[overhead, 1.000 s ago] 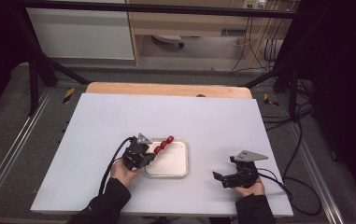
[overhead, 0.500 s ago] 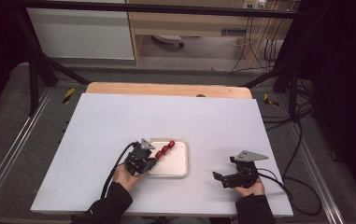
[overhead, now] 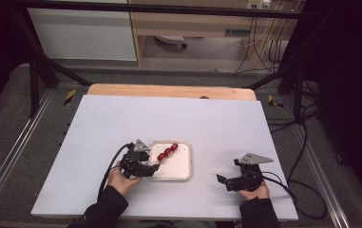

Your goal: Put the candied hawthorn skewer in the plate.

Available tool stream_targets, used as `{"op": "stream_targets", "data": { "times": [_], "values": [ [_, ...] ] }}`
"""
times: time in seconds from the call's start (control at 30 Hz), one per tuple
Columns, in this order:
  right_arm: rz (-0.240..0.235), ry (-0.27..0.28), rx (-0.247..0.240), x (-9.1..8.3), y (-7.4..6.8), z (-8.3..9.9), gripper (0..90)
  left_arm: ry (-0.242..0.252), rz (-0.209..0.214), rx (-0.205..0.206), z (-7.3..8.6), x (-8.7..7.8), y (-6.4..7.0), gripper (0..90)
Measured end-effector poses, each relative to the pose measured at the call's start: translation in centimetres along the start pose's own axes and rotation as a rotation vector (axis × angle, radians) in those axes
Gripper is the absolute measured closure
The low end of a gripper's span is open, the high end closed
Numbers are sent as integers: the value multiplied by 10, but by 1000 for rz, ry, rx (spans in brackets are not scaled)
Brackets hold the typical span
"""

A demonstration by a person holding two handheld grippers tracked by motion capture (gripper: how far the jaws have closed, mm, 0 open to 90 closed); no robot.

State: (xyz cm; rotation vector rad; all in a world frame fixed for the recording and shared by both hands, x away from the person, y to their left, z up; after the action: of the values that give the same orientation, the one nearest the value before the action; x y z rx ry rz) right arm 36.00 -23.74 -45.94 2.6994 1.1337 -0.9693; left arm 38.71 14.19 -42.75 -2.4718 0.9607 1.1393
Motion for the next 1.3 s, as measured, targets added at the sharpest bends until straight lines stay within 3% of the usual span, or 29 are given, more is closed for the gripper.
{"op": "stream_targets", "data": {
  "times": [0.2, 0.5, 0.97, 1.3],
  "values": [
    [1, -2, -2, 0, 0, 0, 5, 14, 3, -2, 14, -15, -12, 218],
    [3, -9, 0, 1, 0, 1, 4, 46, -17, -6, 47, -34, -34, 113],
    [4, -33, -10, 3, -1, 3, 4, 101, 12, -25, 95, -50, -66, 112],
    [-8, -45, -7, 4, -1, 3, 4, 114, 16, -37, 102, -53, -72, 116]
  ]
}}
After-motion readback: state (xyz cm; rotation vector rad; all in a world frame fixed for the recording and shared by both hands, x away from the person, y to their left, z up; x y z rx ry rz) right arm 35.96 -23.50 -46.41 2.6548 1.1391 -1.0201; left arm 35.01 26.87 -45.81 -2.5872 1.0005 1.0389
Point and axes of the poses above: each handheld gripper's, and its own axes: x roughly forward along the jaws, z roughly out of its underside, y roughly to its right, the point moved 1 cm from there along x, roughly forward along the jaws, and after that the axes turned 3 degrees about -z, right-handed, at the moved point
